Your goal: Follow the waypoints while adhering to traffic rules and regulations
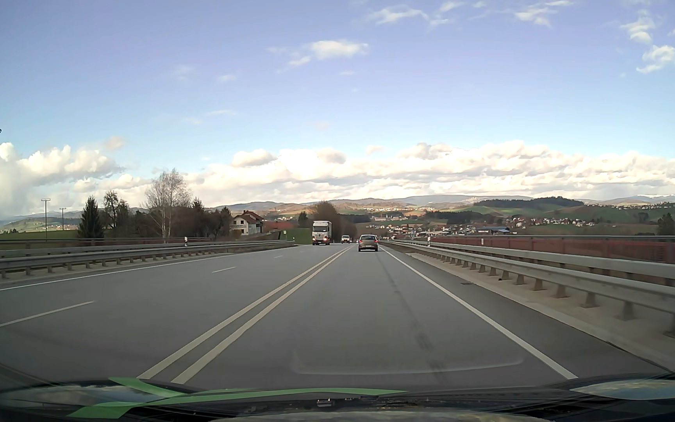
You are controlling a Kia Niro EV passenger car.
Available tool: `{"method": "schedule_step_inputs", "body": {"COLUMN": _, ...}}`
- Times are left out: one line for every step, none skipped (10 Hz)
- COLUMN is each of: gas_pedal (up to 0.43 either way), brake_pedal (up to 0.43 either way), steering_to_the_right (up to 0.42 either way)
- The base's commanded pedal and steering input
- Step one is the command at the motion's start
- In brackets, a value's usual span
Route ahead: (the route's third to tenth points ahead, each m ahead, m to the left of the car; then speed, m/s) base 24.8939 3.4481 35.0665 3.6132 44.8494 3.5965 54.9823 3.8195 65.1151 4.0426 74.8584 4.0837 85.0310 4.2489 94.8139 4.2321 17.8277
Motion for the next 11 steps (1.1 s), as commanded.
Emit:
{"method": "schedule_step_inputs", "body": {"gas_pedal": 0.0, "brake_pedal": 0.0, "steering_to_the_right": -0.001}}
{"method": "schedule_step_inputs", "body": {"gas_pedal": 0.0, "brake_pedal": 0.0, "steering_to_the_right": -0.002}}
{"method": "schedule_step_inputs", "body": {"gas_pedal": 0.0, "brake_pedal": 0.0, "steering_to_the_right": -0.001}}
{"method": "schedule_step_inputs", "body": {"gas_pedal": 0.0, "brake_pedal": 0.0, "steering_to_the_right": -0.002}}
{"method": "schedule_step_inputs", "body": {"gas_pedal": 0.0, "brake_pedal": 0.0, "steering_to_the_right": -0.001}}
{"method": "schedule_step_inputs", "body": {"gas_pedal": 0.0, "brake_pedal": 0.0, "steering_to_the_right": -0.002}}
{"method": "schedule_step_inputs", "body": {"gas_pedal": 0.0, "brake_pedal": 0.0, "steering_to_the_right": -0.002}}
{"method": "schedule_step_inputs", "body": {"gas_pedal": 0.0, "brake_pedal": 0.0, "steering_to_the_right": -0.001}}
{"method": "schedule_step_inputs", "body": {"gas_pedal": 0.0, "brake_pedal": 0.0, "steering_to_the_right": -0.001}}
{"method": "schedule_step_inputs", "body": {"gas_pedal": 0.0, "brake_pedal": 0.0, "steering_to_the_right": -0.001}}
{"method": "schedule_step_inputs", "body": {"gas_pedal": 0.0, "brake_pedal": 0.0, "steering_to_the_right": -0.001}}
